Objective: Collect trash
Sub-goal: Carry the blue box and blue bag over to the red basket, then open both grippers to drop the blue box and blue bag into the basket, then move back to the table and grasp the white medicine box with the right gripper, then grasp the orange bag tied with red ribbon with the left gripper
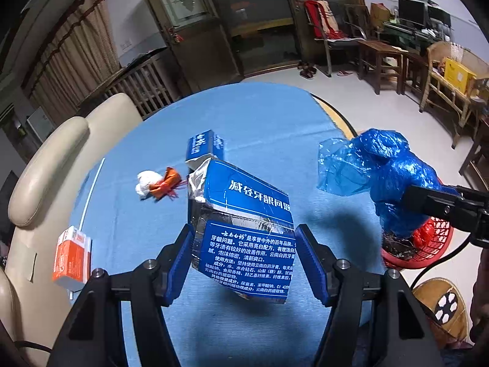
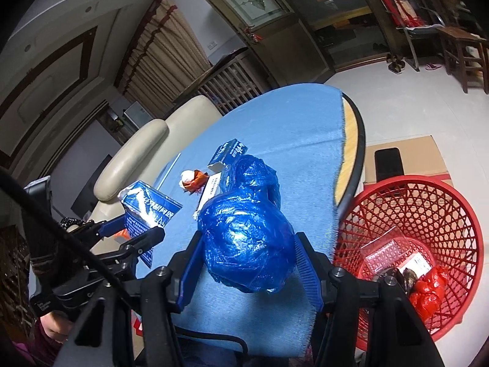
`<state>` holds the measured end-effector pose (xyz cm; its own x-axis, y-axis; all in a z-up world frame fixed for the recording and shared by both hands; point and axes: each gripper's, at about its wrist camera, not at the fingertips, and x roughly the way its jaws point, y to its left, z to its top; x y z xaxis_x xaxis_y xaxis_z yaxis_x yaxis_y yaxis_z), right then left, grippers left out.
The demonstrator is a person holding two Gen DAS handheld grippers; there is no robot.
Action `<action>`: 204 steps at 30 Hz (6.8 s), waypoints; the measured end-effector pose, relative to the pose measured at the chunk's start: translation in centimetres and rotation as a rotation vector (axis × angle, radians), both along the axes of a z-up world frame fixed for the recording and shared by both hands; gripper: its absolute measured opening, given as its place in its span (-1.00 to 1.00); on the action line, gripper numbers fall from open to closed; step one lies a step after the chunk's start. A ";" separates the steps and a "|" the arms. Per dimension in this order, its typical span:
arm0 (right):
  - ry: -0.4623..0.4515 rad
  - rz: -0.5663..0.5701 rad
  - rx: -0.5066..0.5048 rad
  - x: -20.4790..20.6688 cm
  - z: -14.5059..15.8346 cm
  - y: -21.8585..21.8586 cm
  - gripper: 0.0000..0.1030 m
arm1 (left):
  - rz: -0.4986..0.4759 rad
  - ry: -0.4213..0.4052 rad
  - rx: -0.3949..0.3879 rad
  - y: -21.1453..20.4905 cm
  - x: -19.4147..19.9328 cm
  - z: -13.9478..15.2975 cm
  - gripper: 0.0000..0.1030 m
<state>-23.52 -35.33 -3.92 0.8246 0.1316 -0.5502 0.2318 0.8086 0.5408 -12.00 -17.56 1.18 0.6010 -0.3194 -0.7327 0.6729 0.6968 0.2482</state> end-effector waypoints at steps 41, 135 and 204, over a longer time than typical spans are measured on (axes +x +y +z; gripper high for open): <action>0.010 -0.361 0.082 -9.0 -1.1 -11.1 0.21 | -0.344 0.172 -0.024 -11.0 -5.9 -0.3 0.31; 0.411 0.166 -0.260 26.5 -6.4 11.2 -0.07 | 0.327 0.141 -0.179 16.9 18.2 -3.2 0.31; 0.342 0.177 -0.196 13.9 -5.6 9.3 0.25 | 0.154 0.367 -0.177 13.3 11.5 -7.3 0.28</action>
<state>-9.61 -25.99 -9.52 0.5646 0.1202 -0.8166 0.2196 0.9318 0.2890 -0.52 -4.31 -6.11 0.3609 -0.3869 -0.8486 0.5794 0.8060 -0.1211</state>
